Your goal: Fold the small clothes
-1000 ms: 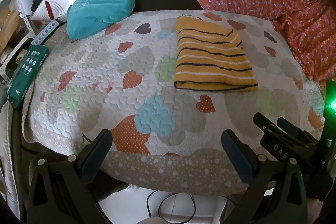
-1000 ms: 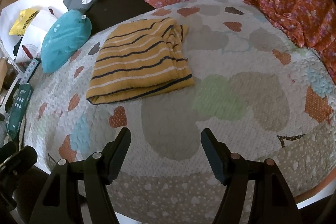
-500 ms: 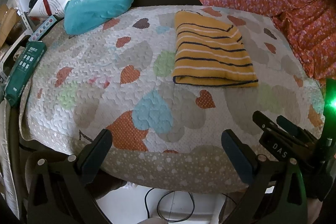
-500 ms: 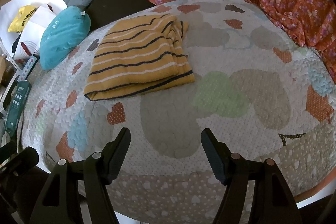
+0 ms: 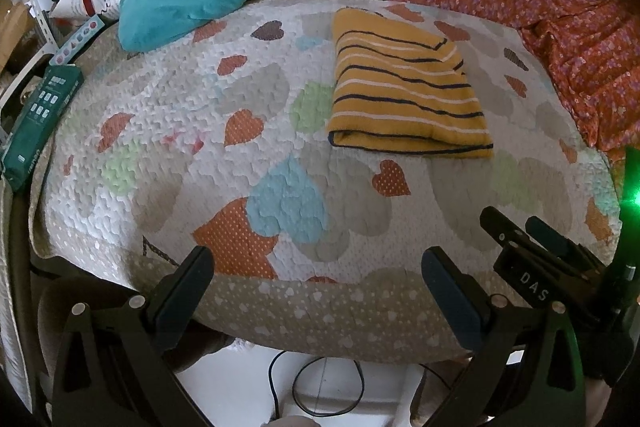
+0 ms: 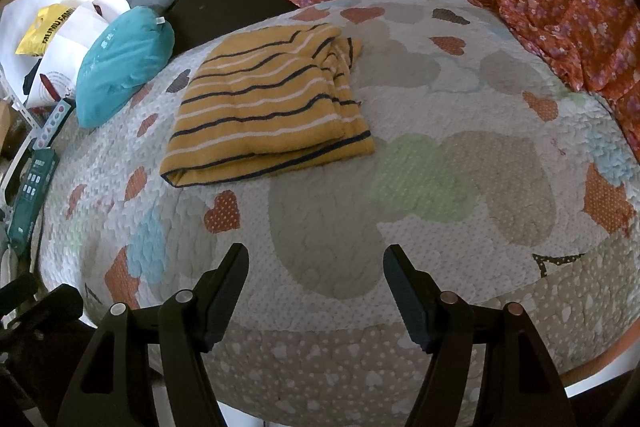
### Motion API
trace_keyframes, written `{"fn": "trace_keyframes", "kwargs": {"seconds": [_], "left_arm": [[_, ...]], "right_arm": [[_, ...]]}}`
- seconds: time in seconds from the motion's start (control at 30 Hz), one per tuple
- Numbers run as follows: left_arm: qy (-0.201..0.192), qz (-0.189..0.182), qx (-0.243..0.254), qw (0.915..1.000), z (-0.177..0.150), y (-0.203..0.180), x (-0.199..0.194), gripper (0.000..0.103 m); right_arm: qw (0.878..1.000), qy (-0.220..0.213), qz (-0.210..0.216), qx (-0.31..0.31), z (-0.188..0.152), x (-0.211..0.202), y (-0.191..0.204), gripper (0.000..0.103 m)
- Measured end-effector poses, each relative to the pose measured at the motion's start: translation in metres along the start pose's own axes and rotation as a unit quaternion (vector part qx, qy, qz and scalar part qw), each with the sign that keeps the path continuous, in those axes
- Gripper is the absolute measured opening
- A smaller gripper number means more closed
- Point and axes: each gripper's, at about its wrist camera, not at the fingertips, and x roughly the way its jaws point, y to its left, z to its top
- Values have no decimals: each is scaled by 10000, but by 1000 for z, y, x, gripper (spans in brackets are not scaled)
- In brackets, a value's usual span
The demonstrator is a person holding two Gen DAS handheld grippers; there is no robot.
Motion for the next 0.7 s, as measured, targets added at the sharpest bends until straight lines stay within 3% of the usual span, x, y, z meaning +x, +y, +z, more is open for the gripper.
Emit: {"fn": "trace_keyframes", "kwargs": {"seconds": [0.7], "left_arm": [[233, -94, -168, 9995, -3, 9, 11, 103]], "right_arm": [[9998, 26, 33, -184, -4, 0, 10, 75]]}}
